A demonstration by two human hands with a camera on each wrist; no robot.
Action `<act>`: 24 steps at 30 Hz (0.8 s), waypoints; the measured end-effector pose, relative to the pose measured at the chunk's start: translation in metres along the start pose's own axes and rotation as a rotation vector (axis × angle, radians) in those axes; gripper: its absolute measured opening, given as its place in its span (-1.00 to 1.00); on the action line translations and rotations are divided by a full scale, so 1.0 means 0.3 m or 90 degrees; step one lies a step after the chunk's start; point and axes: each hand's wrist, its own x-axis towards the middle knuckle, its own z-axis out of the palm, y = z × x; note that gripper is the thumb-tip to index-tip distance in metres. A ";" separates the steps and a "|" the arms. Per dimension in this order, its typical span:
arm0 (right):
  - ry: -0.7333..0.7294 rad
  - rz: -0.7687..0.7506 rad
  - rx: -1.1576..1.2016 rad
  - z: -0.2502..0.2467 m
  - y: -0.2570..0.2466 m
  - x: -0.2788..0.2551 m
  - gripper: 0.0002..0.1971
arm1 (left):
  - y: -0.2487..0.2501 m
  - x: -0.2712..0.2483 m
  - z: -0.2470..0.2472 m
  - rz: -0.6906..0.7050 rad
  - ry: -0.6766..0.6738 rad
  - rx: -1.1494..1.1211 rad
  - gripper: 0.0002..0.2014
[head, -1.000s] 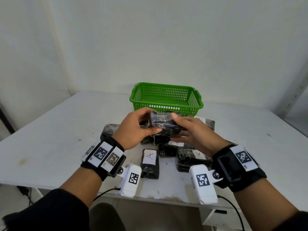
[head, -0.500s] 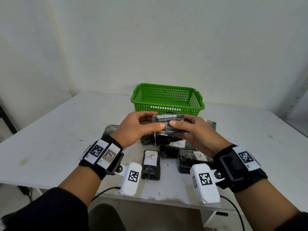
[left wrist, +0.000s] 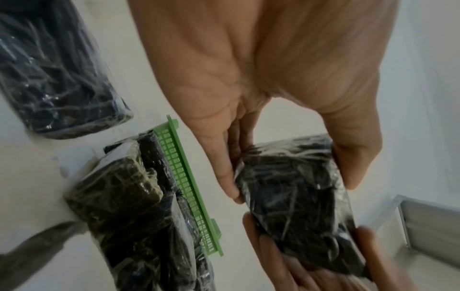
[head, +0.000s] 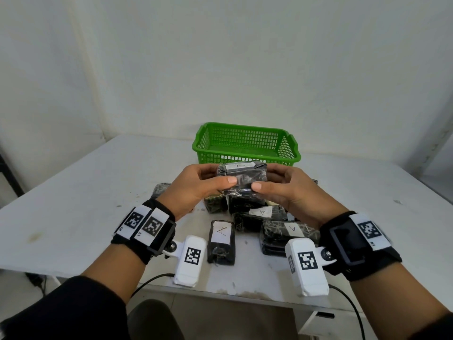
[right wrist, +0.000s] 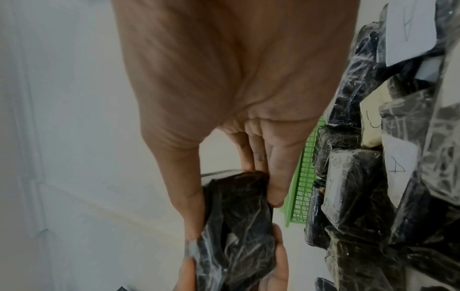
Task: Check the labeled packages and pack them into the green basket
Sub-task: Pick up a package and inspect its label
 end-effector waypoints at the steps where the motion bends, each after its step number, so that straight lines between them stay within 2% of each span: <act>1: 0.007 0.000 -0.011 -0.005 0.003 0.004 0.02 | 0.001 0.000 -0.002 -0.009 -0.011 -0.009 -0.23; 5: 0.026 -0.010 -0.025 0.001 0.011 0.003 0.06 | 0.017 -0.004 0.017 0.006 -0.027 0.039 -0.44; 9: -0.001 -0.012 -0.037 0.018 0.003 -0.008 -0.37 | 0.032 -0.008 0.028 0.020 -0.022 0.076 -0.51; 11: 0.001 -0.022 -0.072 0.022 -0.009 -0.019 -0.43 | 0.032 -0.011 0.024 0.025 -0.033 0.087 -0.45; 15: 0.002 -0.018 -0.106 0.019 -0.007 -0.016 -0.26 | 0.021 -0.011 0.013 0.041 -0.029 0.098 -0.23; 17: 0.001 -0.006 -0.096 0.024 -0.009 -0.008 -0.24 | 0.019 -0.009 0.014 0.047 -0.022 0.105 -0.22; 21: -0.001 0.048 -0.007 0.043 -0.027 -0.007 -0.44 | 0.017 -0.009 0.017 0.065 -0.021 0.126 -0.20; 24: 0.022 0.069 -0.005 0.048 -0.019 -0.008 -0.61 | 0.015 -0.012 0.021 0.057 -0.037 0.110 -0.11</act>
